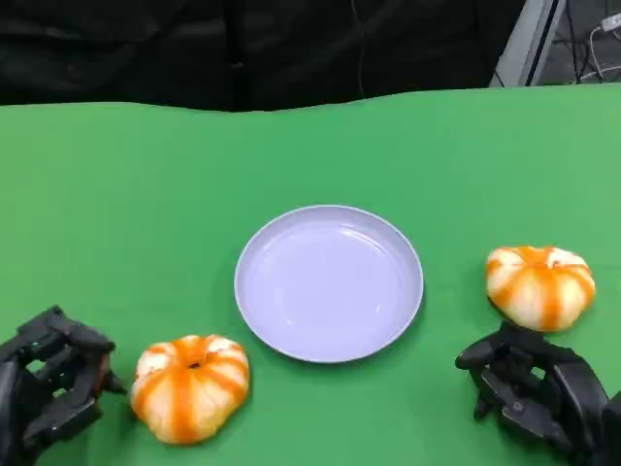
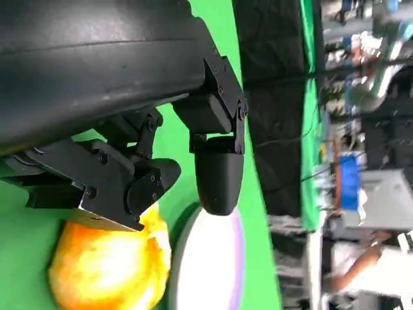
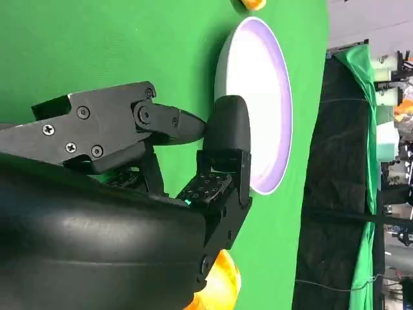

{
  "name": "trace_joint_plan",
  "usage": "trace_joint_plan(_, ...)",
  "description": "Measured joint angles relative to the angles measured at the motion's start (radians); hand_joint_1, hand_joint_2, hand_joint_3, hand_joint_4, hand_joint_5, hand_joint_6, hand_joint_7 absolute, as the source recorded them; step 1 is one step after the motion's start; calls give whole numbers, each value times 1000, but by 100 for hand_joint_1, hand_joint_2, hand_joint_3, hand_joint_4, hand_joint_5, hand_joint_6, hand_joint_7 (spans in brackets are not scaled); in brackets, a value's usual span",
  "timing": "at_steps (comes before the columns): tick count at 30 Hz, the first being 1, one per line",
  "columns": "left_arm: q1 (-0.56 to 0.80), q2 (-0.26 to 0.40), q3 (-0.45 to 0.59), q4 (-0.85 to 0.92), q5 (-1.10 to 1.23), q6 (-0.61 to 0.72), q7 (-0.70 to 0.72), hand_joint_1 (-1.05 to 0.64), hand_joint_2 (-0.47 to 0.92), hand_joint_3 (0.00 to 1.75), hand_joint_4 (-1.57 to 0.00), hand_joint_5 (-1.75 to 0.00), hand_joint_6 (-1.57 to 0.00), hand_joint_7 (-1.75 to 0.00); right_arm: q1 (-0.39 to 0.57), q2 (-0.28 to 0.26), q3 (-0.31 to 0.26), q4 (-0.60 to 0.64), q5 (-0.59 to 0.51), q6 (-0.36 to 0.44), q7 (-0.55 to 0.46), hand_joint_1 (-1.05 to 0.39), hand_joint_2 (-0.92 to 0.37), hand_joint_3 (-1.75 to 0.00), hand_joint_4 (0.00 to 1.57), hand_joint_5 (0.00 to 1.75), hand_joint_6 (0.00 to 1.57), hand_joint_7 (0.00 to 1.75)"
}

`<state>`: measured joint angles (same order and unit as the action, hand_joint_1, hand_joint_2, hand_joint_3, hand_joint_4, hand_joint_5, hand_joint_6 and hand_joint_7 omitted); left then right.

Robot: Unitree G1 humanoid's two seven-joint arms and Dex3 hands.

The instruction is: Grasp the bread from the table and place it into the plate.

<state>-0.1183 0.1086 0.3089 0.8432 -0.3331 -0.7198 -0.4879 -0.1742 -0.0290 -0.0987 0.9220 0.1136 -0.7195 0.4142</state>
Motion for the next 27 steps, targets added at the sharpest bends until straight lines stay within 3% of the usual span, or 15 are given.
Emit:
trace_joint_plan(1, 0, 0, 1, 0, -6, 1, -3, 11, 76, 80, -81, -137, -87, -93, 0, 0, 0, 0, 0, 0, 0, -25, -92, -45, 63, 175, 72, 112)
trace_joint_plan(2, 0, 0, 1, 0, -9, 1, -6, -3, 75, 66, -78, -116, -87, -69, 0, -1, 0, 0, 0, 0, 0, -26, -92, -45, 63, 175, 72, 112)
trace_joint_plan(4, -2, -11, 15, -1, -53, 17, -44, -11, 80, 49, -78, -101, -93, -42, 0, -1, 0, 0, -1, 0, 0, -26, -92, -45, 64, 175, 72, 112)
trace_joint_plan(9, -6, -32, 45, -2, -123, 38, -108, -13, 81, 43, -78, -97, -97, -33, 0, -2, 0, 0, -2, 0, -1, -26, -92, -45, 64, 175, 72, 112)
trace_joint_plan(11, -7, -33, 49, -5, -133, 46, -117, -30, 90, 20, -80, -33, -81, -9, 0, -2, 0, 0, -2, 0, -1, -25, -92, -45, 64, 175, 72, 111)
trace_joint_plan(13, -5, -35, 56, -23, -155, 74, -134, -37, 91, 15, -80, -14, -75, -3, 0, -2, 0, 0, -2, 0, -1, -25, -92, -45, 64, 175, 72, 111)
trace_joint_plan(25, 2, -36, 68, -48, -178, 101, -153, -40, 92, 14, -81, -5, -73, 0, 0, -2, 0, 0, -2, 0, -1, -25, -92, -46, 65, 175, 72, 111)
trace_joint_plan(27, 2, -36, 68, -49, -178, 101, -158, -58, 92, 20, -60, -1, -55, 0, 0, -2, 0, 0, -2, 0, -1, -27, -92, -45, 64, 175, 72, 111)
